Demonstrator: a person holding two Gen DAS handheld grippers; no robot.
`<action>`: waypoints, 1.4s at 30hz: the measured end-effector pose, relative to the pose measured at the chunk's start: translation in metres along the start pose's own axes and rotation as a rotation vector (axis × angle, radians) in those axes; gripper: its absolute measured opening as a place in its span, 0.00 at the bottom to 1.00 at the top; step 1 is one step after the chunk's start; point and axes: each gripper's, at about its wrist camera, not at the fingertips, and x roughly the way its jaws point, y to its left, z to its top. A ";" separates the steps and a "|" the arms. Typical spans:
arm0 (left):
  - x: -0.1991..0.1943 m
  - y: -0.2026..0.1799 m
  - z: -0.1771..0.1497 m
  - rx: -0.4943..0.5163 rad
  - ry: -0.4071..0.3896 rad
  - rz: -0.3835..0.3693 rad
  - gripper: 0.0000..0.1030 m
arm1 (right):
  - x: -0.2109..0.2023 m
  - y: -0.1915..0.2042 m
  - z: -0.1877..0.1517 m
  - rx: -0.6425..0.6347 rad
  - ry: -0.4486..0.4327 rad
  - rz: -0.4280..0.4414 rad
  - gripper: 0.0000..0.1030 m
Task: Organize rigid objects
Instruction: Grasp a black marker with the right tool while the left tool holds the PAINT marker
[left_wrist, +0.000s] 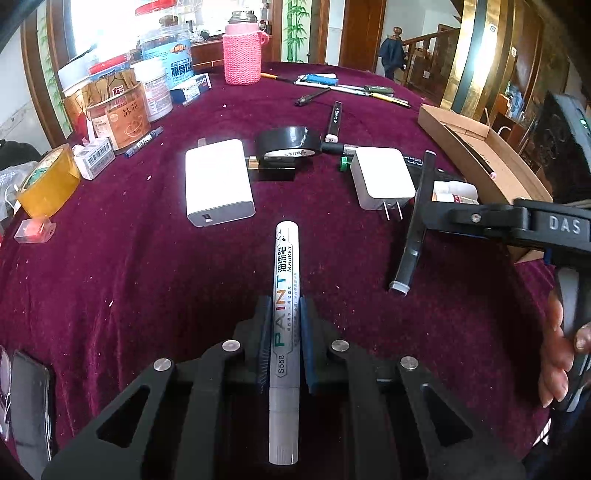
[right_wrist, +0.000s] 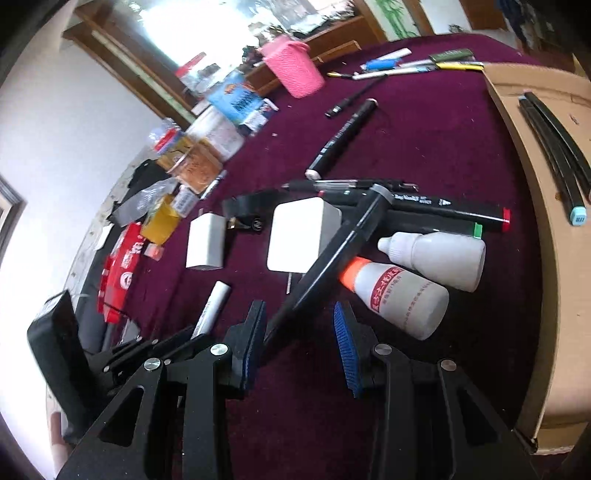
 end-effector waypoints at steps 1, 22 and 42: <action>0.000 0.000 0.001 0.001 0.000 -0.002 0.12 | 0.004 -0.001 0.002 0.008 0.012 -0.020 0.33; -0.014 0.003 0.005 -0.071 -0.069 -0.060 0.12 | -0.009 0.018 -0.015 -0.095 -0.038 0.082 0.13; -0.007 0.012 0.002 -0.107 -0.043 -0.059 0.12 | 0.018 0.040 -0.022 -0.232 0.064 -0.063 0.14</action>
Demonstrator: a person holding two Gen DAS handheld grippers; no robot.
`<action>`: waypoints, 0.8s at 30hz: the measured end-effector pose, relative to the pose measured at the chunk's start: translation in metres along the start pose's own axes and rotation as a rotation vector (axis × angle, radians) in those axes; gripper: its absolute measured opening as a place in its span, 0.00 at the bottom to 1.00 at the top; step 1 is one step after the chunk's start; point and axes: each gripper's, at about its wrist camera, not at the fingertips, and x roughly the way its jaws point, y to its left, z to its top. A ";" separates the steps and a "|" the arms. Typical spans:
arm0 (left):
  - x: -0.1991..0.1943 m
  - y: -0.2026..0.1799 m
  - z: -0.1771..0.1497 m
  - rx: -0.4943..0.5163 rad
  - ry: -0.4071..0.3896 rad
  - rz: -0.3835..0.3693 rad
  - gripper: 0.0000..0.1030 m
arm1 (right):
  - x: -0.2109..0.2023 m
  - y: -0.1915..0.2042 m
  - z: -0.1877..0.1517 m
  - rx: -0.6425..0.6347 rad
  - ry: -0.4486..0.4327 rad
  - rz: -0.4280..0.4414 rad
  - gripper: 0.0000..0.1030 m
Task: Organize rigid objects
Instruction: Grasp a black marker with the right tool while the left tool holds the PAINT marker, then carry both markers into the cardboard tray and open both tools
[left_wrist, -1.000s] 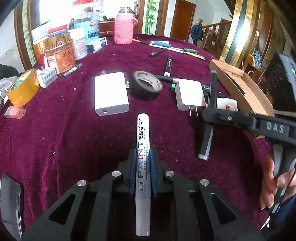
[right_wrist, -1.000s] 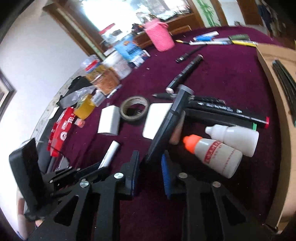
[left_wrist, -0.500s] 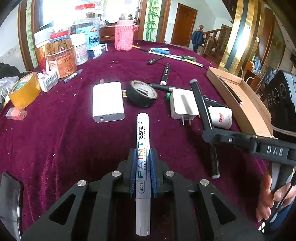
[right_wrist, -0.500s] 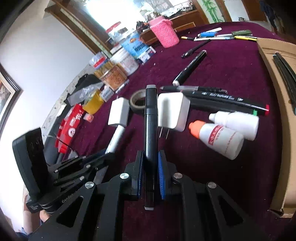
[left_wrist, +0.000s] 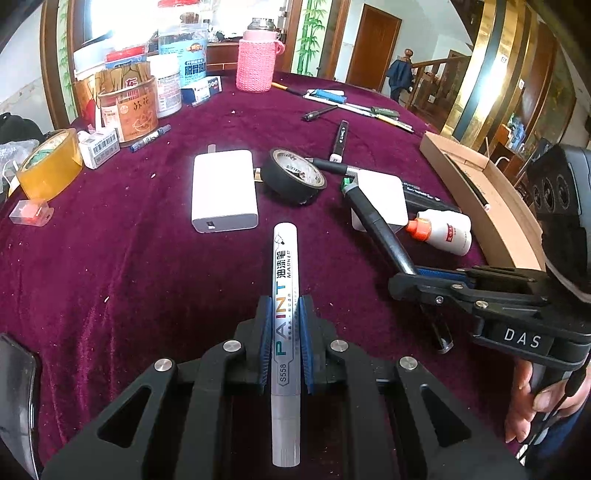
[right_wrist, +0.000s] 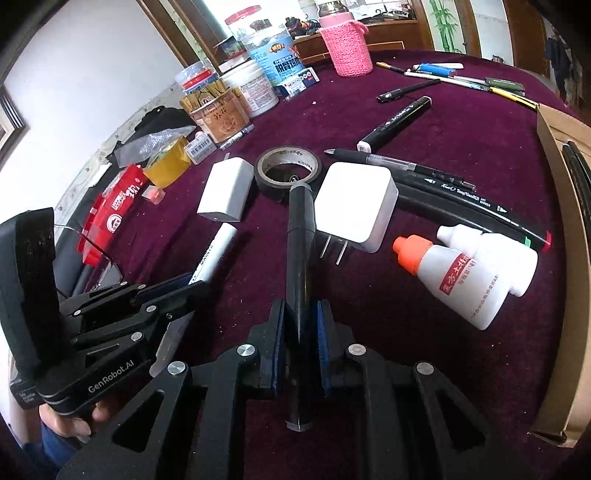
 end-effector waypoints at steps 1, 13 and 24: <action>-0.001 0.000 0.000 -0.003 -0.005 -0.002 0.12 | -0.003 -0.001 0.000 0.008 -0.011 0.009 0.14; -0.021 -0.024 0.018 0.028 -0.054 -0.030 0.12 | -0.045 -0.018 0.004 0.086 -0.116 0.077 0.14; -0.027 -0.088 0.054 0.113 -0.088 -0.111 0.12 | -0.104 -0.068 0.008 0.182 -0.254 0.047 0.14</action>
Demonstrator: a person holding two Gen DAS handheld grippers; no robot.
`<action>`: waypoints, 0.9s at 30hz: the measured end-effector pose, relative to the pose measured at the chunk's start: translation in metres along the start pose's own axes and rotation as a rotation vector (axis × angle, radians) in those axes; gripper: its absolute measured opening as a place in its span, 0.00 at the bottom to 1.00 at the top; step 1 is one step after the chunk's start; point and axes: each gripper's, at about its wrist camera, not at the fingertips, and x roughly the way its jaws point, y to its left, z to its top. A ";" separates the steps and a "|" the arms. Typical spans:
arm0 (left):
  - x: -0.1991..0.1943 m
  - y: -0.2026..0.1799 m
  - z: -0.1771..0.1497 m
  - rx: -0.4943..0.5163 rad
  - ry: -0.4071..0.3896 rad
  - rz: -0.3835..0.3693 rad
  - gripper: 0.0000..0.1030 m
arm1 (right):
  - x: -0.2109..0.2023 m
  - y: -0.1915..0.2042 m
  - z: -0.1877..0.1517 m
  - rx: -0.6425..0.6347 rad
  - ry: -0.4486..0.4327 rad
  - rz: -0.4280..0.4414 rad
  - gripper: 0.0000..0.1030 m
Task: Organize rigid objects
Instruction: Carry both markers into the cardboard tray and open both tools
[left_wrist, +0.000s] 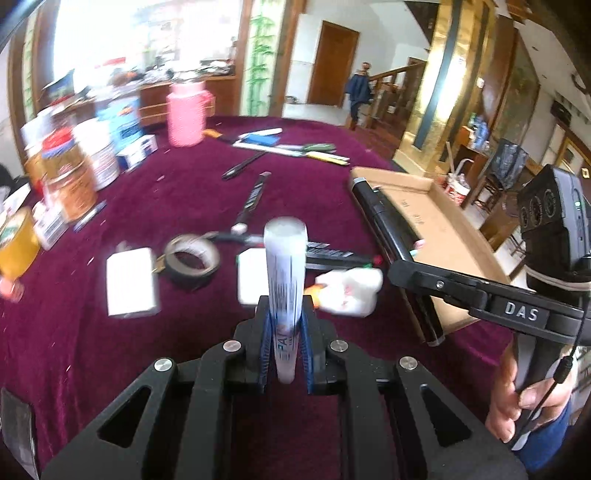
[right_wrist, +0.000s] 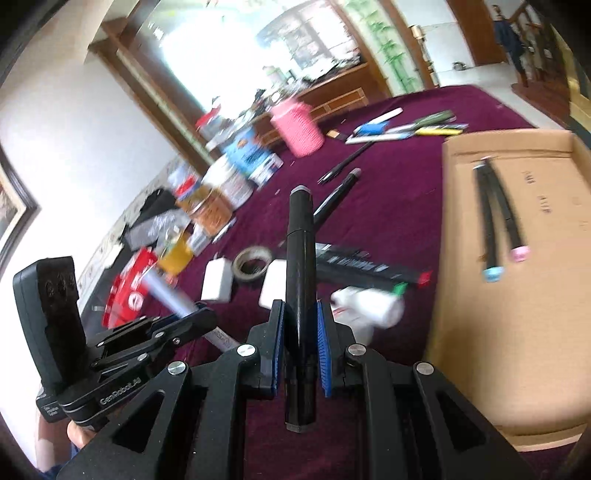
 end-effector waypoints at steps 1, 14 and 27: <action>0.000 -0.008 0.004 0.012 -0.004 -0.010 0.12 | -0.006 -0.005 0.002 0.007 -0.013 -0.006 0.14; 0.021 -0.107 0.071 0.135 0.019 -0.191 0.12 | -0.074 -0.077 0.043 0.070 -0.124 -0.172 0.14; 0.127 -0.164 0.095 0.100 0.192 -0.245 0.12 | -0.058 -0.145 0.078 0.124 0.031 -0.312 0.14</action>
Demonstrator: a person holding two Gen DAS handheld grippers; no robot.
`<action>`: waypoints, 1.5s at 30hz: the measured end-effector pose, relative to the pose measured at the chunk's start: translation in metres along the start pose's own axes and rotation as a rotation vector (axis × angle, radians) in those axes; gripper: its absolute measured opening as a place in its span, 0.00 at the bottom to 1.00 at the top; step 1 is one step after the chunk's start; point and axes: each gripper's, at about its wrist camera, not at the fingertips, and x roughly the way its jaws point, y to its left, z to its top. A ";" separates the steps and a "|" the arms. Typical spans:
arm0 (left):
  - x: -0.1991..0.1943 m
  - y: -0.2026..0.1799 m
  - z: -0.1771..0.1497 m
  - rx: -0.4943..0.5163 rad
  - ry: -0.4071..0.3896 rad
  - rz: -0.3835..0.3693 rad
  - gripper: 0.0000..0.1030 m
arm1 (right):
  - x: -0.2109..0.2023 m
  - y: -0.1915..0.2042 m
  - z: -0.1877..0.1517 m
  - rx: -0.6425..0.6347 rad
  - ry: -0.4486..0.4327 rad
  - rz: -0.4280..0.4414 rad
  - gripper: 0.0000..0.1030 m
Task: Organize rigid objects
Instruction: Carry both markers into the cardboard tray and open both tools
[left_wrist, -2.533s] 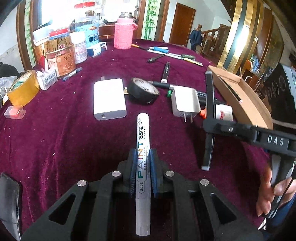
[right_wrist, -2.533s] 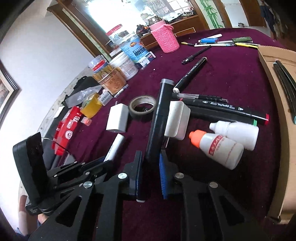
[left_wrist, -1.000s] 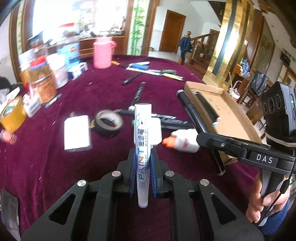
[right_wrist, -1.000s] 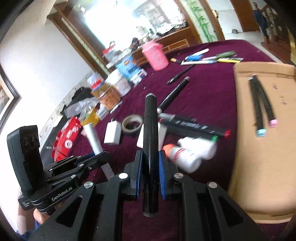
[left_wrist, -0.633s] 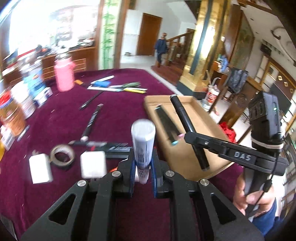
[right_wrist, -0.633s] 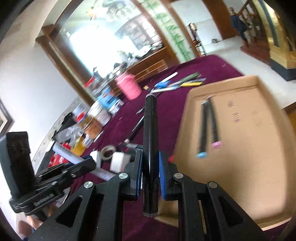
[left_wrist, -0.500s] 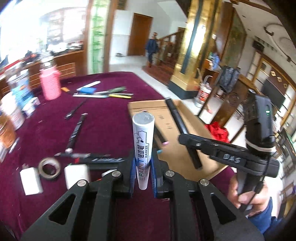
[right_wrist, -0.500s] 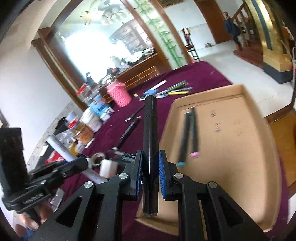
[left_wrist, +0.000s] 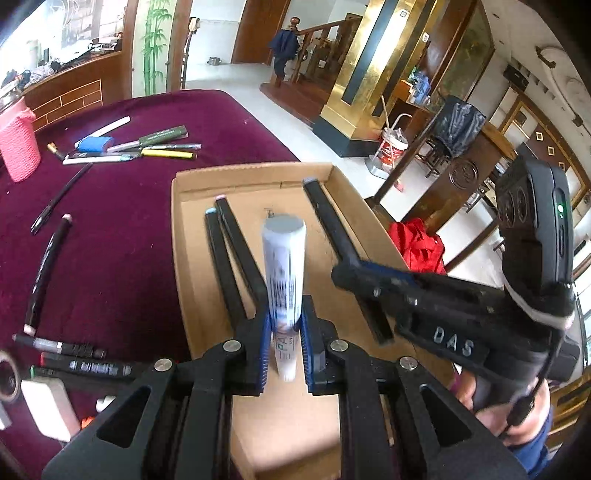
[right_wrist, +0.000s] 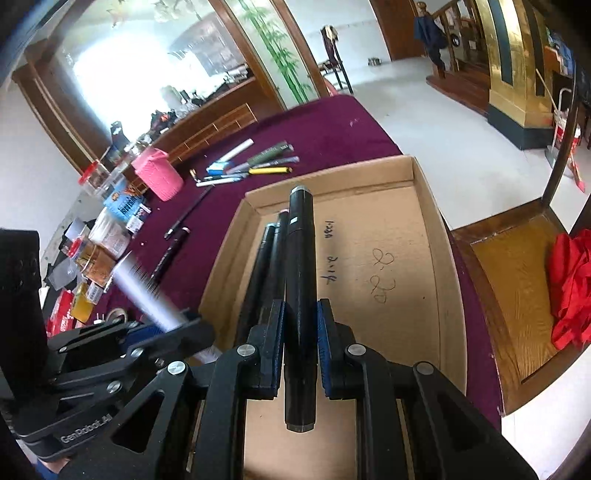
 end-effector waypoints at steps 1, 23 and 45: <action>0.004 0.001 0.003 -0.007 0.007 -0.003 0.11 | 0.003 -0.002 0.002 0.001 0.011 -0.001 0.14; 0.074 0.030 0.035 -0.168 0.115 -0.024 0.12 | 0.049 -0.014 0.016 0.034 0.130 -0.047 0.14; -0.021 0.052 0.003 -0.186 -0.022 -0.057 0.29 | 0.000 0.048 -0.010 -0.015 0.000 0.029 0.28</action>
